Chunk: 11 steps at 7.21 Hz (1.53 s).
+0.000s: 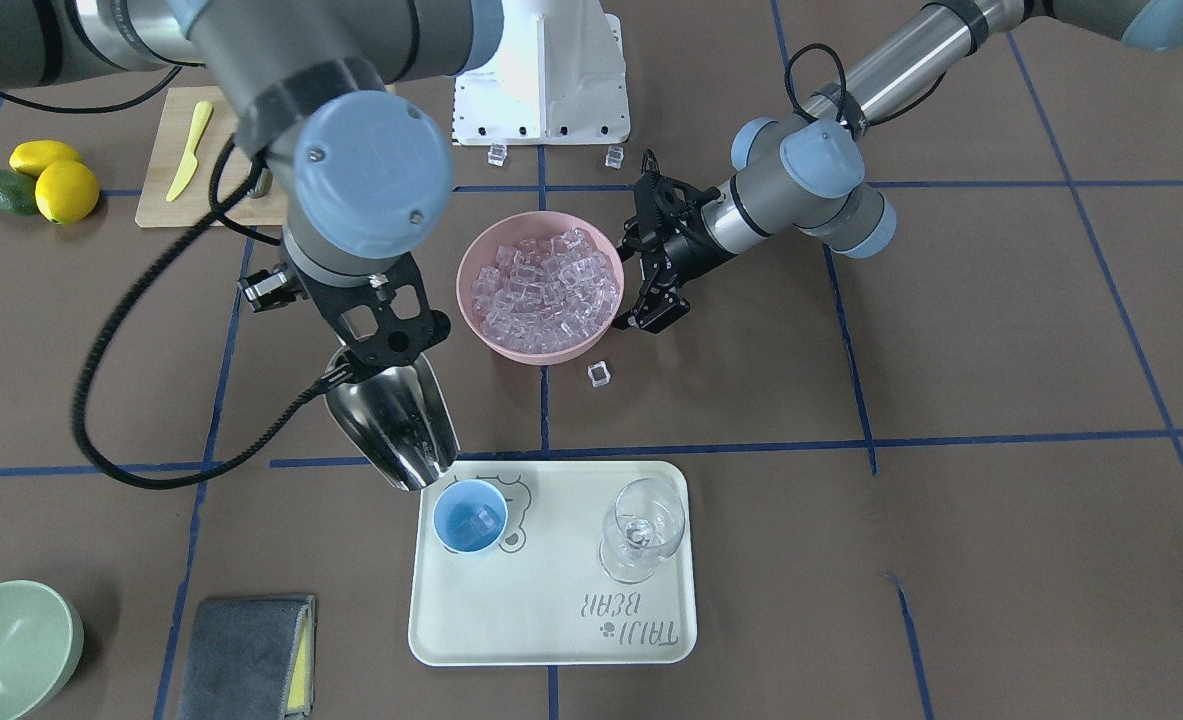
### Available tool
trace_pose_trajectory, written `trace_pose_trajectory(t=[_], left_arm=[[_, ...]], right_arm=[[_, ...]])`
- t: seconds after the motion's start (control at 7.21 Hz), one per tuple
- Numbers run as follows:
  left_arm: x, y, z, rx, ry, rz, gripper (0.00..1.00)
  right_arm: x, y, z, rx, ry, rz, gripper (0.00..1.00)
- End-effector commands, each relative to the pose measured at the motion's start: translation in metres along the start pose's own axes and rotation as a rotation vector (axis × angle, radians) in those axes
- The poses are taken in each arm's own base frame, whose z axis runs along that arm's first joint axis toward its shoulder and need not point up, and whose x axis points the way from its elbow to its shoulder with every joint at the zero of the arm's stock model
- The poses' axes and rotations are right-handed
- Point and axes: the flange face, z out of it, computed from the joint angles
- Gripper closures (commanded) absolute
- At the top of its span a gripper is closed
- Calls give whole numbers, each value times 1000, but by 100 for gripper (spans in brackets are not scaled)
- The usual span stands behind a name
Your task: Put ice in cup with scoop
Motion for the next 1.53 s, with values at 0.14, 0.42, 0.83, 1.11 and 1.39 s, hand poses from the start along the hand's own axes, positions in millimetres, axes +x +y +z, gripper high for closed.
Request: trace_pose_trajectory(t=[0.14, 0.42, 0.83, 1.11, 1.39], left_arm=[[0, -4, -2, 8, -1, 1, 0], [1, -4, -2, 9, 0, 2, 0], [2, -8, -4, 15, 0, 5, 0], [2, -5, -4, 11, 0, 5, 0], [3, -2, -3, 5, 2, 3, 0]], right_arm=[[61, 96, 54, 79, -43, 78, 100], [80, 133, 96, 62, -98, 287, 100], [122, 152, 188, 107, -195, 407, 100], [132, 167, 230, 166, -267, 505, 100], [130, 181, 261, 160, -287, 481, 100]])
